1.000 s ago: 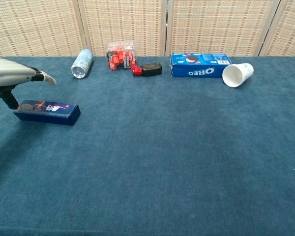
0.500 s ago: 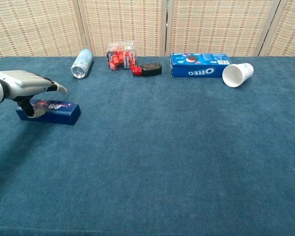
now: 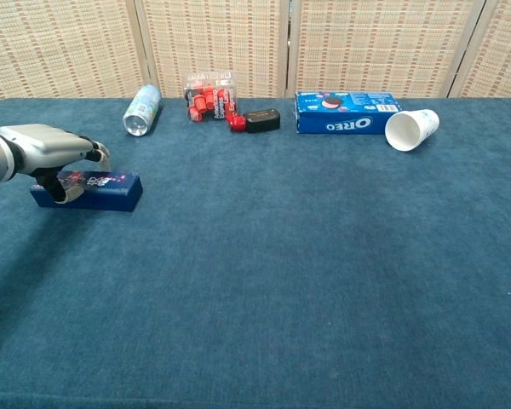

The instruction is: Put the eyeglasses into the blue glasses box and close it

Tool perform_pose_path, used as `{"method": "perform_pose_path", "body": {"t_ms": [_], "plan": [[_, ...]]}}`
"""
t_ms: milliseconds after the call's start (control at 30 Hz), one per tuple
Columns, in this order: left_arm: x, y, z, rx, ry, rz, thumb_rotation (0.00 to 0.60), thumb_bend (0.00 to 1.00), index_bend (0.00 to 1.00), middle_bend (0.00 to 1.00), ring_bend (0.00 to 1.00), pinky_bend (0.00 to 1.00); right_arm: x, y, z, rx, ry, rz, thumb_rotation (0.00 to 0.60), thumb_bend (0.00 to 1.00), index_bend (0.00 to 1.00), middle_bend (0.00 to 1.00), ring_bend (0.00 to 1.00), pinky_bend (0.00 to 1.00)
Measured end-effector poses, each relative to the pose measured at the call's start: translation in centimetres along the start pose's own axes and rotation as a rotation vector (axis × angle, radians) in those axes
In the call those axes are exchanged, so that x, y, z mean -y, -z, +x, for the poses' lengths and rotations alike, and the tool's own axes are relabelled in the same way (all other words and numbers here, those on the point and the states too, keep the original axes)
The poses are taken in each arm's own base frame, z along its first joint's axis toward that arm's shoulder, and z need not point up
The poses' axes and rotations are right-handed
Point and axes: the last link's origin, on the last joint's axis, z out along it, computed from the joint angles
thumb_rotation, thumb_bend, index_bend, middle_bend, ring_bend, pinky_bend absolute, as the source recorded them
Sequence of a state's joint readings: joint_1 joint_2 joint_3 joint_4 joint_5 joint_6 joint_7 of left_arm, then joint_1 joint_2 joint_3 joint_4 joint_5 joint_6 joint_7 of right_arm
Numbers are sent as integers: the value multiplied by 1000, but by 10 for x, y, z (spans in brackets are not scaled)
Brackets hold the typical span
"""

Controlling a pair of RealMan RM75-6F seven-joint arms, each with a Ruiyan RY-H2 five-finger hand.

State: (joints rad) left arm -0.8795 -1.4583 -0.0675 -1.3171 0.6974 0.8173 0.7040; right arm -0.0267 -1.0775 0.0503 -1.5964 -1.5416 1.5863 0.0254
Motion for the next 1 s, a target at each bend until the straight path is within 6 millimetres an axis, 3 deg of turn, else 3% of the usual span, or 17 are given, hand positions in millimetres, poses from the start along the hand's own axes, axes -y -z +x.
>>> {"method": "perform_pose_path", "body": {"t_ms": [133, 433, 733, 1000], "plan": [[2, 6, 3, -7, 36, -1, 600, 355, 27, 0, 0, 0, 0, -1, 0, -1, 2, 2, 600, 276, 71, 187, 101, 153], [22, 33, 9, -96, 224, 36, 600, 353, 25, 0, 0, 0, -1, -3, 6, -6, 17, 6, 600, 276, 71, 187, 101, 153], [64, 85, 3, -272, 399, 149, 600, 353, 42, 0, 0, 0, 3, -10, 9, 36, 10, 52, 600, 276, 71, 187, 101, 153], [86, 140, -14, -406, 456, 208, 600, 353, 57, 0, 0, 0, 9, -14, 10, 53, 0, 93, 600, 276, 71, 187, 100, 153]]}}
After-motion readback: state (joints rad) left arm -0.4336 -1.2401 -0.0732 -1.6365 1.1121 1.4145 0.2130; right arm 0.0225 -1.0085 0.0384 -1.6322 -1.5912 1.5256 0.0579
